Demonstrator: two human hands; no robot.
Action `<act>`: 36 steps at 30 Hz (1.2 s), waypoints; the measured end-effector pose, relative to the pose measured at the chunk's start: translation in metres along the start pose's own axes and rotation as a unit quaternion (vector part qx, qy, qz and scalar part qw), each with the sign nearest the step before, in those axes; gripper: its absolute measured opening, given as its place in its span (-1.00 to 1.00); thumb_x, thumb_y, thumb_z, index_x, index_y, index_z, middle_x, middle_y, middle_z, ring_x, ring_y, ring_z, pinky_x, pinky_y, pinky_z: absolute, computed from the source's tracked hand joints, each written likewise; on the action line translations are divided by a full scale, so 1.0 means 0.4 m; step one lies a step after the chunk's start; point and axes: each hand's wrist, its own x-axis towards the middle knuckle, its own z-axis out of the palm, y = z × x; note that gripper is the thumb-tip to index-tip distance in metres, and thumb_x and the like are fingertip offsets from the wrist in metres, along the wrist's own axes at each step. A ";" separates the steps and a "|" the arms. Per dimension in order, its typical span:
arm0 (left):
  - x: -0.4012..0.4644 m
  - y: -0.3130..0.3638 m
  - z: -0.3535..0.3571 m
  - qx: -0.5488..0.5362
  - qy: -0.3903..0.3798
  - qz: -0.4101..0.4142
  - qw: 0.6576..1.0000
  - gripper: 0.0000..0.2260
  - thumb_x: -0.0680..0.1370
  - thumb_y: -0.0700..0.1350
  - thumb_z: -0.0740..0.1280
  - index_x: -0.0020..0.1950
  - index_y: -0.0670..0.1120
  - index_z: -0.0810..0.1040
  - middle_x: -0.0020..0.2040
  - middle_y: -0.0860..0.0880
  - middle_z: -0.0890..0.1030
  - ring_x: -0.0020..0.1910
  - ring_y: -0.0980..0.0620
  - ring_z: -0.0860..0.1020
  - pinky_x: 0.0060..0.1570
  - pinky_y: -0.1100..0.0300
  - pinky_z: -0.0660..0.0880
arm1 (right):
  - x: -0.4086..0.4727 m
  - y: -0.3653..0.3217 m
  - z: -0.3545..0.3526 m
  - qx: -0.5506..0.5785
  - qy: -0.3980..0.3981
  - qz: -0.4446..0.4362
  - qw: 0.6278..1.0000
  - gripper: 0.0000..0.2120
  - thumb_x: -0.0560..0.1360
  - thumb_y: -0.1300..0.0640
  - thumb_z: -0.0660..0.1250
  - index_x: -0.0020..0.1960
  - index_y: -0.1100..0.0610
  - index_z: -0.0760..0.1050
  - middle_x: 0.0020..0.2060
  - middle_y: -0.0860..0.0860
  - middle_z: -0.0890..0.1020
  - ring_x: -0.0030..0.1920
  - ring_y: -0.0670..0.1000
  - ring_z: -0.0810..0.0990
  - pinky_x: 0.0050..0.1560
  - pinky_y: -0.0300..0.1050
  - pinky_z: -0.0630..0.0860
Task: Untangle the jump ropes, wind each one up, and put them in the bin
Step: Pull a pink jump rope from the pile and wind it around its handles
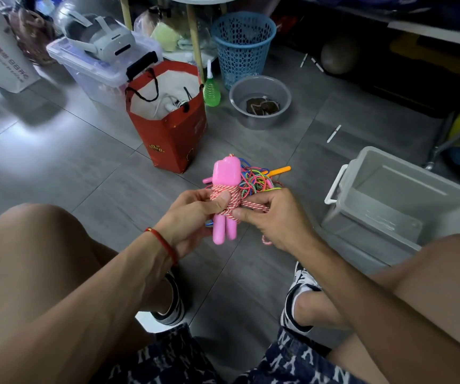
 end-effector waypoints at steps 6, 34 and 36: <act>-0.005 0.009 0.036 -0.037 0.082 0.029 0.995 -0.83 0.55 -0.17 0.42 0.00 -0.28 0.63 -0.15 -0.21 0.66 -0.14 -0.17 0.58 0.02 -0.25 0.56 | -0.013 -0.023 0.021 0.004 0.061 -0.023 0.998 -0.66 0.33 -0.20 0.55 -0.24 0.10 0.69 -0.48 0.10 0.54 -0.41 -0.07 0.31 -0.39 0.00 0.39; 0.000 0.004 0.010 0.029 -0.042 0.132 0.990 -0.68 0.61 -0.16 0.29 0.31 -0.29 0.50 0.06 -0.22 0.68 0.03 -0.08 0.63 0.16 -0.01 0.57 | -0.023 -0.041 -0.017 -0.078 0.049 -0.022 0.996 -0.79 0.51 0.01 0.39 -0.26 0.04 0.68 -0.56 -0.03 0.35 -0.46 -0.11 0.21 -0.39 -0.12 0.22; 0.003 0.002 0.011 0.017 -0.017 0.138 0.990 -0.65 0.55 -0.14 0.34 0.29 -0.27 0.52 0.13 -0.32 0.64 0.07 -0.17 0.61 0.21 -0.17 0.52 | -0.037 -0.057 -0.015 -0.073 0.035 -0.054 0.995 -0.73 0.49 0.02 0.39 -0.39 -0.03 0.62 -0.58 -0.06 0.34 -0.48 -0.09 0.24 -0.41 -0.11 0.23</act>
